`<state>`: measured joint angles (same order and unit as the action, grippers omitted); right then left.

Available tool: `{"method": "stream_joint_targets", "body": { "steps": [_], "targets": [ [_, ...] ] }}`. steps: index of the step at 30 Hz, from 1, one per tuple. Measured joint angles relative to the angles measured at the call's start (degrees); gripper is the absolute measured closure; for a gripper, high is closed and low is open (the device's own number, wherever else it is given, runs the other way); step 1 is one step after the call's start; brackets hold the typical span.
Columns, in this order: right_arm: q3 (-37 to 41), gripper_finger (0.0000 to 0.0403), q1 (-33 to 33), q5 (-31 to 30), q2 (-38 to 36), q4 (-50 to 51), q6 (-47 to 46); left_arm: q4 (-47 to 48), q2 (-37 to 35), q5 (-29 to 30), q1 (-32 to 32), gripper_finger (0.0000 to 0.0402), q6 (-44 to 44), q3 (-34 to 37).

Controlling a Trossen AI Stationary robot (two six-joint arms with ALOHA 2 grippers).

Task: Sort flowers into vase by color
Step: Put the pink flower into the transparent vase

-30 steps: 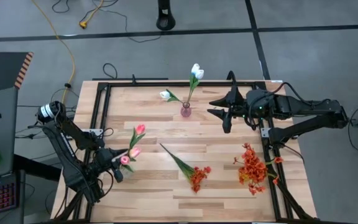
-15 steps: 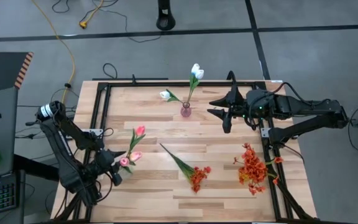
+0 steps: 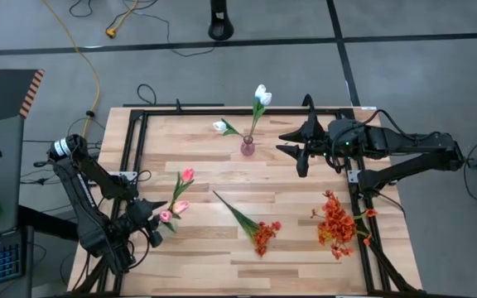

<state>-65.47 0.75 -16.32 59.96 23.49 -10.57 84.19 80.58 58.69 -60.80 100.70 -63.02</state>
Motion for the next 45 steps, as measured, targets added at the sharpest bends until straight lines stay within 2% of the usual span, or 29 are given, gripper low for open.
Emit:
{"method": "stream_joint_targets", "body": {
  "steps": [5, 10, 16, 25, 34, 39, 42, 45],
  "targets": [
    [0.0, 0.0226, 0.4, 0.0, 0.1, 0.0, 0.0, 2.5, 0.0, -2.4, -1.0, 0.0303, 3.9, 0.0],
    [0.0, 0.0226, 1.3, 1.0, 1.0, -0.9, 0.0, 3.9, -1.3, -2.5, -2.7, 0.0303, 7.3, 0.0],
    [0.0, 0.0226, 2.3, 1.3, 1.9, -4.2, 0.1, 3.8, -3.6, -1.2, -3.2, 0.0303, 7.0, 0.0],
    [0.0, 0.0226, 2.2, 1.4, 5.2, -6.3, 0.1, 4.0, -11.0, -0.2, -3.2, 0.0303, 5.7, 0.0],
    [0.0, 0.0226, 2.2, 1.4, 8.7, -7.6, 0.1, 3.4, -18.5, 8.1, -2.0, 0.0303, 0.7, 0.0],
    [0.0, 0.0226, 2.2, 1.4, 8.8, -7.9, 0.0, 2.0, -23.0, 9.7, 0.9, 0.0303, -3.6, 0.0],
    [0.0, 0.0226, 2.2, 1.4, 8.7, -8.8, 0.1, -2.5, -25.1, 9.7, 3.6, 0.0303, -10.5, 0.0],
    [0.0, 0.0226, 2.2, 1.4, 8.6, -9.6, 0.5, -10.4, -26.9, 9.2, 6.7, 0.0303, -22.5, 0.0]
  ]
}}
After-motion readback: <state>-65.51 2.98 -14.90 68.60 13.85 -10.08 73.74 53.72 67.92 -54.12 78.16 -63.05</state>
